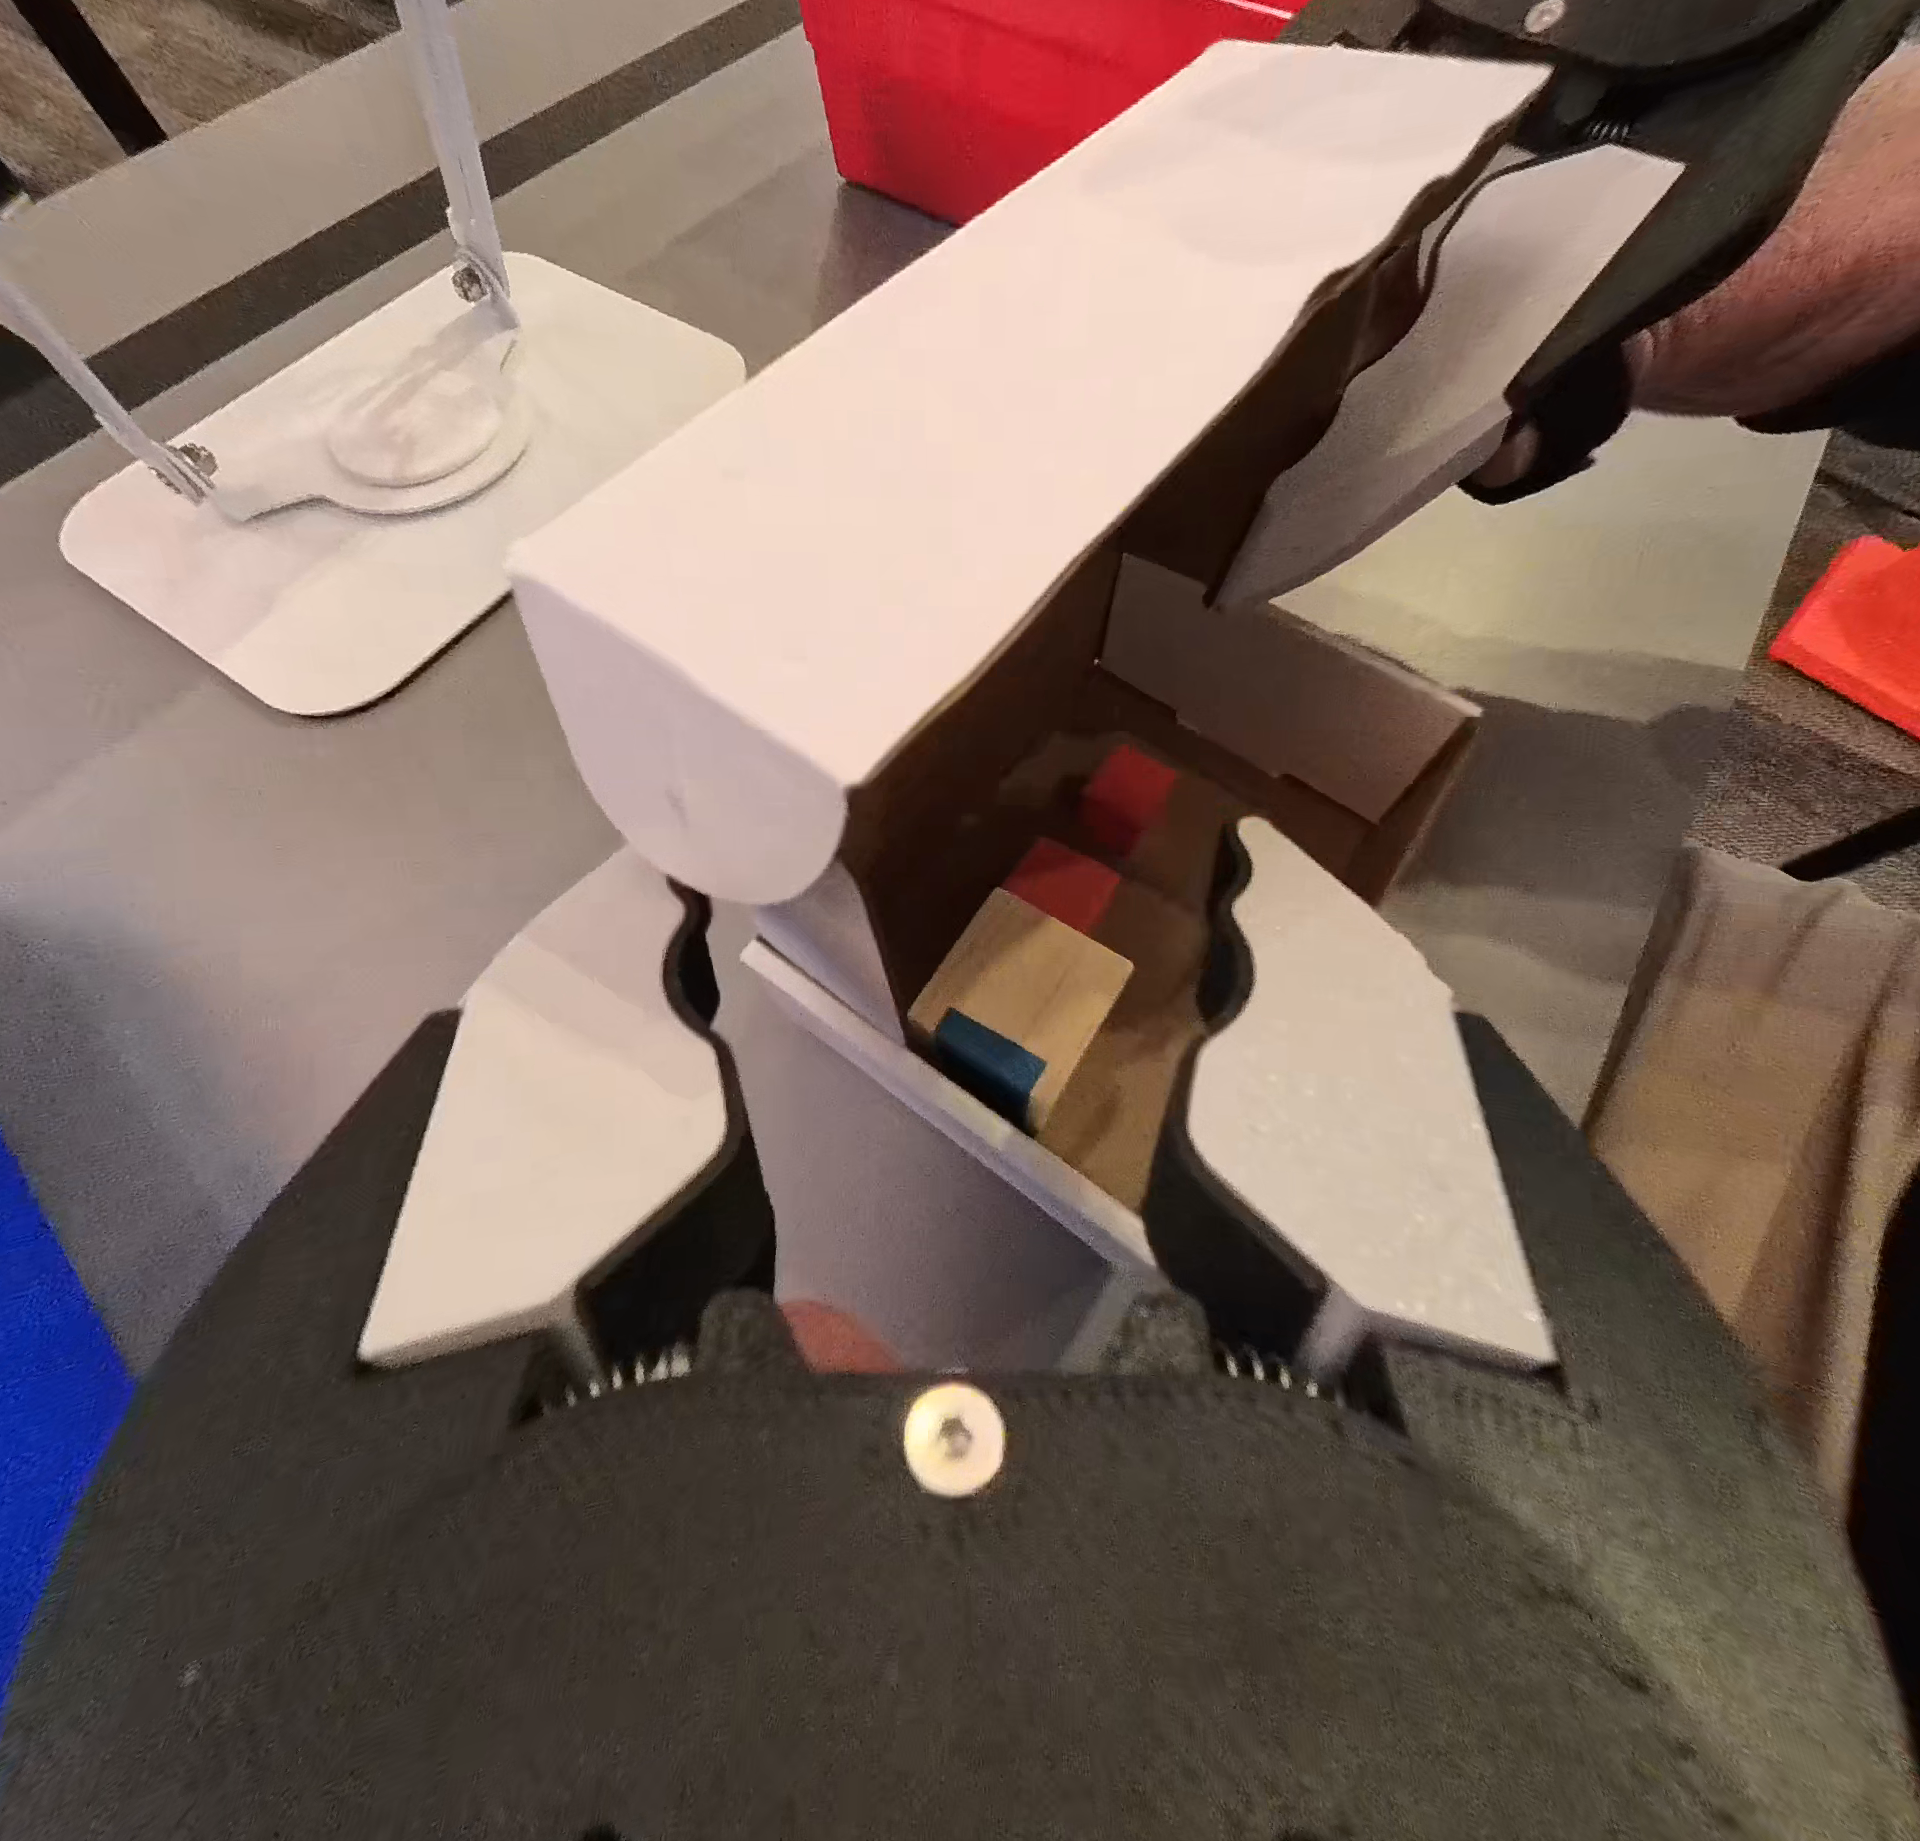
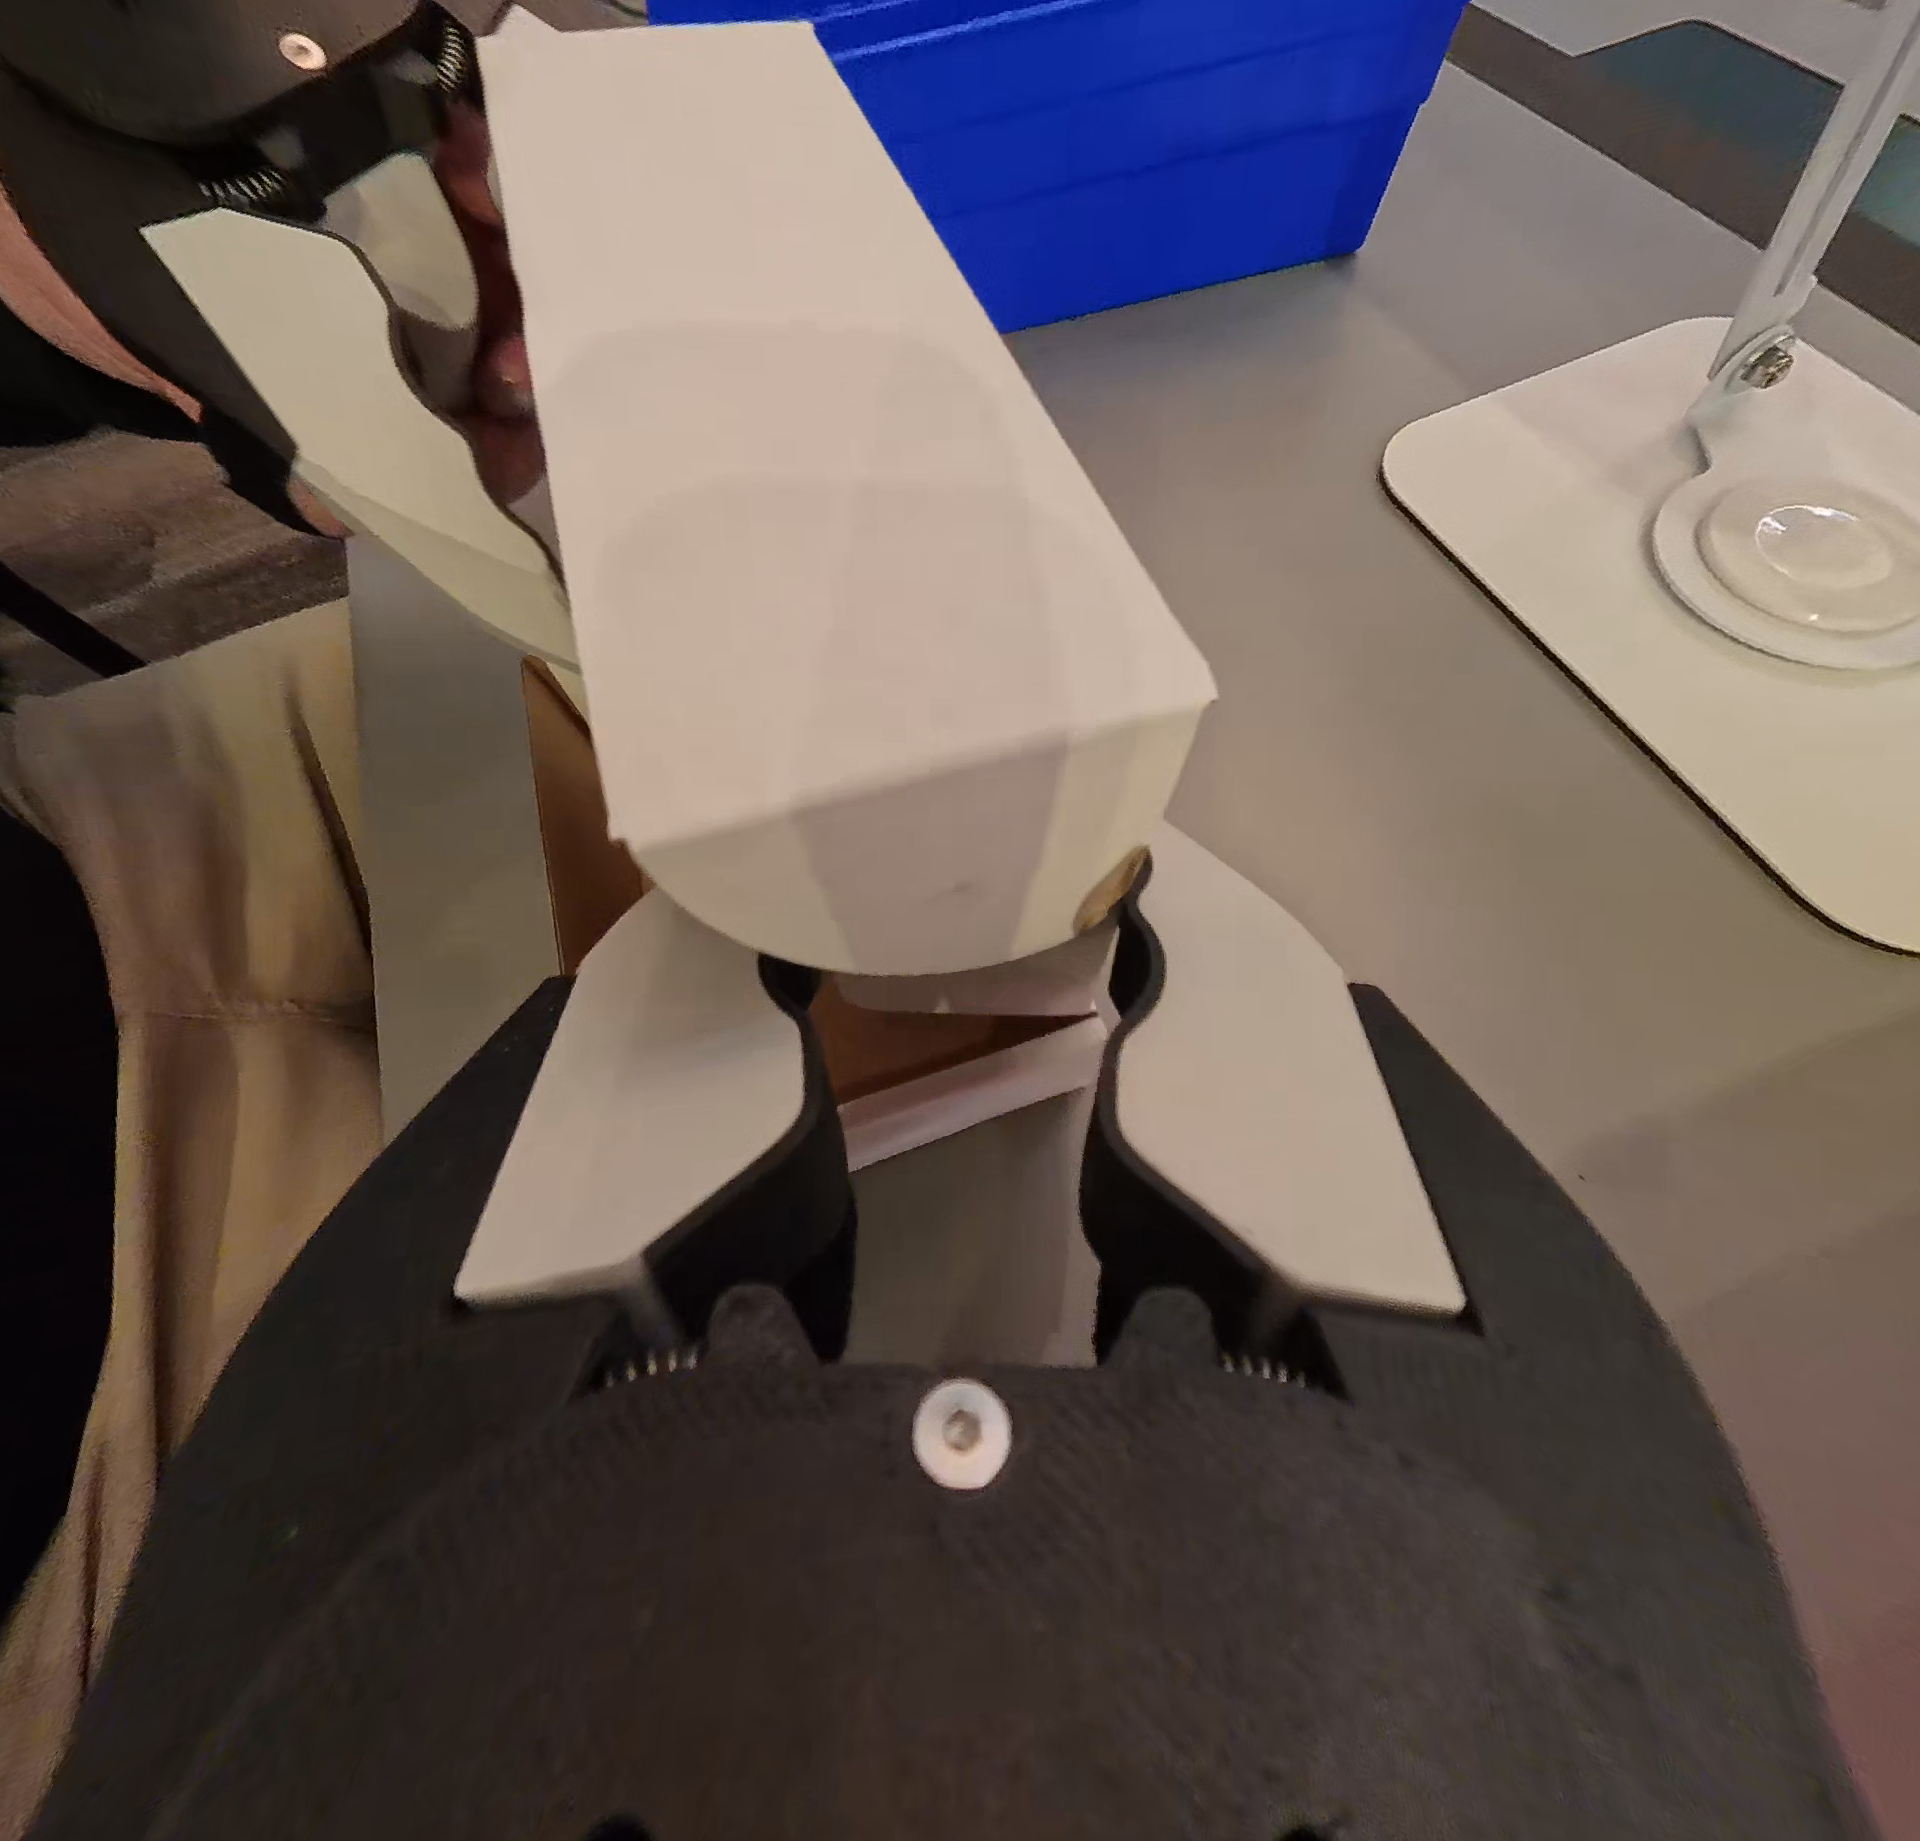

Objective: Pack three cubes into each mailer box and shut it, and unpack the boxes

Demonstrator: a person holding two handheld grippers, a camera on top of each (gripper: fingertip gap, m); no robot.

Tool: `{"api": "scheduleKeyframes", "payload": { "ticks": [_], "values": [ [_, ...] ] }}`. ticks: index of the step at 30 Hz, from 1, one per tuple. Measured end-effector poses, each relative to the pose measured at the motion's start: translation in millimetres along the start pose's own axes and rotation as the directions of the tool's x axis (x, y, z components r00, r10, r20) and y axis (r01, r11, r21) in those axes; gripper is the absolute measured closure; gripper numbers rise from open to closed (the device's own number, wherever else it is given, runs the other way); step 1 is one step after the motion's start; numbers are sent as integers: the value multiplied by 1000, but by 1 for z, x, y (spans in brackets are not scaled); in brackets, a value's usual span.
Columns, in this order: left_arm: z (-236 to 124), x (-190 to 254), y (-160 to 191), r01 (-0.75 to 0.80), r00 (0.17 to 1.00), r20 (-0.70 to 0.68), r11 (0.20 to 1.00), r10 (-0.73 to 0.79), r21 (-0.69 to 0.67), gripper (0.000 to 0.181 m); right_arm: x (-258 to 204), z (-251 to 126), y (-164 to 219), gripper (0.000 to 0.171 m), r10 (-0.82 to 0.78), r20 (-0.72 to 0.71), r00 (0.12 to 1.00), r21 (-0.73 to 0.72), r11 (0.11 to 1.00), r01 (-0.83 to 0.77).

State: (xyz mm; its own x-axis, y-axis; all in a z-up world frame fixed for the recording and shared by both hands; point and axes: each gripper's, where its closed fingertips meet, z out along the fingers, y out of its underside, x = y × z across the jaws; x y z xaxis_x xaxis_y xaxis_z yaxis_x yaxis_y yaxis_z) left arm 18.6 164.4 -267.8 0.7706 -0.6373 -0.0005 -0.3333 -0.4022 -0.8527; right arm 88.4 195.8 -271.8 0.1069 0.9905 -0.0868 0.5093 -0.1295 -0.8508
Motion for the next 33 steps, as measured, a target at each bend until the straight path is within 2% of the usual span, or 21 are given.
{"api": "scheduleKeyframes", "payload": {
  "ticks": [5,10,16,21,27,33],
  "values": [
    [-7,8,14,-3,1000,9,1000,3,-28,93,-5,-2,5,117,-18,1,1000,-36,999,18],
    [-13,11,17,-41,999,6,999,41,-35,97,-12,-2,11,116,-128,-29,991,-96,988,125],
    [-13,13,27,-89,996,-9,993,89,-78,101,-16,-1,19,115,-265,-37,964,-183,950,254],
    [-15,14,40,-102,995,-26,986,99,-129,102,-20,3,38,105,-356,-9,934,-300,892,338],
    [-27,7,44,-112,994,-2,984,113,-140,99,-25,-3,37,97,-323,44,945,-301,898,321],
    [-45,1,32,-142,989,18,982,145,-126,97,-38,-21,32,90,-264,112,958,-292,913,286]
  ]
}}
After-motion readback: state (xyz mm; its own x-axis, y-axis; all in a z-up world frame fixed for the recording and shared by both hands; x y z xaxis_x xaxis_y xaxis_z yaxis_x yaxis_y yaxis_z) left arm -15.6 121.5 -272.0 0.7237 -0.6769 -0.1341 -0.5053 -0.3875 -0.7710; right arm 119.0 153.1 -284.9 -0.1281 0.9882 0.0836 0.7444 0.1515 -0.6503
